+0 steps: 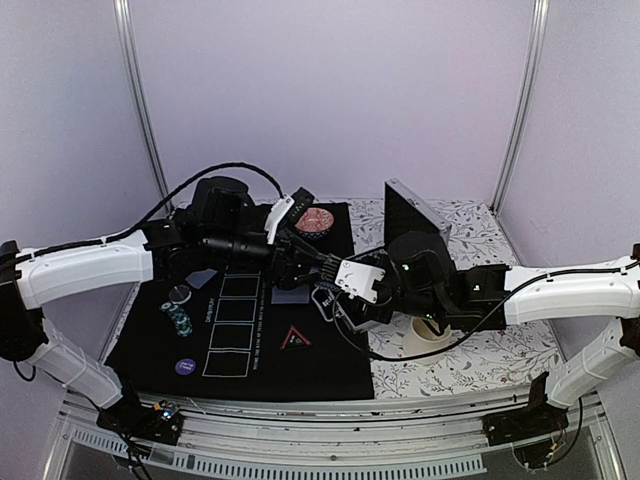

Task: Distribute texas hold em gaming equipment
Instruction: Pick up the poker card from the face-down deck piles.

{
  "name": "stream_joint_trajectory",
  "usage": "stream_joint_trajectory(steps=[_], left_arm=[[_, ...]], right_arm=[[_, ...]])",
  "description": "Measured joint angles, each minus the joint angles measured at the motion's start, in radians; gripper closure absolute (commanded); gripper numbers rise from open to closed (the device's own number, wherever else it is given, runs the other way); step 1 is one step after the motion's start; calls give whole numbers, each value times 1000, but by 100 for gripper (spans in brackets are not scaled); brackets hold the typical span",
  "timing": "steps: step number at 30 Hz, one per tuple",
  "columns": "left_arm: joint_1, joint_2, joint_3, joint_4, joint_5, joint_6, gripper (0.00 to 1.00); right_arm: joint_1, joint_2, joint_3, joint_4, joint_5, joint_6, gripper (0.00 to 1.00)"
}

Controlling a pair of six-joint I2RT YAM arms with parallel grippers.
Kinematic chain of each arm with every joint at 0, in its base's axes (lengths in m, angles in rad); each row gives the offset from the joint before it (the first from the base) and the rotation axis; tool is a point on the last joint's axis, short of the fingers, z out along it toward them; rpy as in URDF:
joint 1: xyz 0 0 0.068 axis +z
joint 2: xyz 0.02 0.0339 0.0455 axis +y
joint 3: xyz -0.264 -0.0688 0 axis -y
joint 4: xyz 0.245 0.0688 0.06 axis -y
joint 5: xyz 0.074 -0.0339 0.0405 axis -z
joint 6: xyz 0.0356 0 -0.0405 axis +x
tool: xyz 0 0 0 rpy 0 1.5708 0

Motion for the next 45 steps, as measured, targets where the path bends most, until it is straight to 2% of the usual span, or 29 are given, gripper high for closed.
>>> stream_joint_trajectory(steps=[5, 7, 12, 19, 21, 27, 39, 45], left_arm=[[9, -47, -18, 0, -1, -4, 34], [16, -73, -27, 3, -2, -7, 38], [23, -112, -42, 15, 11, -16, 56], [23, -103, -54, 30, 62, -18, 61], [23, -90, -54, 32, 67, -18, 68], [23, -50, -54, 29, 84, -12, 100], [27, -106, -70, 32, 105, -11, 100], [64, -140, -78, 32, 123, -41, 100]], right_arm=[[0, 0, 0, 0, -1, -2, 55], [0, 0, 0, 0, -1, -3, 55], [0, 0, 0, 0, -1, -3, 55], [0, 0, 0, 0, -2, -3, 56], [0, 0, 0, 0, -2, -2, 55], [0, 0, 0, 0, -2, -2, 55], [-2, 0, -4, 6, -2, -2, 56], [-12, 0, -17, 13, -3, -1, 56]])
